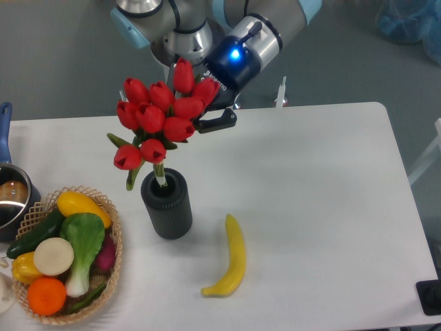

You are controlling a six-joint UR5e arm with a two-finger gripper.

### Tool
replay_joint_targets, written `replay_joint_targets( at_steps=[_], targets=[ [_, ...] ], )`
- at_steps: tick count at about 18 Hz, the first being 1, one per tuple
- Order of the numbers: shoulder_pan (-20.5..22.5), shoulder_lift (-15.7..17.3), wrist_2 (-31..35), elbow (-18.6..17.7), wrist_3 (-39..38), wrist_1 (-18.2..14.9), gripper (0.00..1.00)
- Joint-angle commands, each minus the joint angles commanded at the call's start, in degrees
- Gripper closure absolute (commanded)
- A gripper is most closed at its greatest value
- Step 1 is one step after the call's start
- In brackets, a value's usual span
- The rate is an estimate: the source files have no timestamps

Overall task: Pick up the flowers from the vase
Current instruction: 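Lift the gripped tulips straight up out of the black vase, then carry the tulips away from the vase and hold them raised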

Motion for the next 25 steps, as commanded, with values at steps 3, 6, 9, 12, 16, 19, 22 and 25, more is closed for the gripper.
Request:
replay_joint_targets(
  at_steps=[3,6,9,12,16,19,22,25],
  targets=[
    [1.1,0.0,-1.6,1.1,-2.2,-0.1,0.94],
    [1.7,-0.4,-1.9,2.3,-3.1,-0.1,0.94],
    [2.5,-1.2,-1.9,4.0,-4.8,-0.2,0.94],
    [4.7,-2.0,-1.6,4.8,-5.3,-0.1,0.94],
    [7.1,-5.2,1.9,3.8,4.9,0.3,0.94],
    [7.5,-4.9,14.2,3.2,11.9,0.2,0.94],
    [7.7,-5.2,26.5,3.9,12.6,0.3,0.93],
    [9.1,-5.4,37.1,4.0,18.5,0.0,0.89]
  ],
)
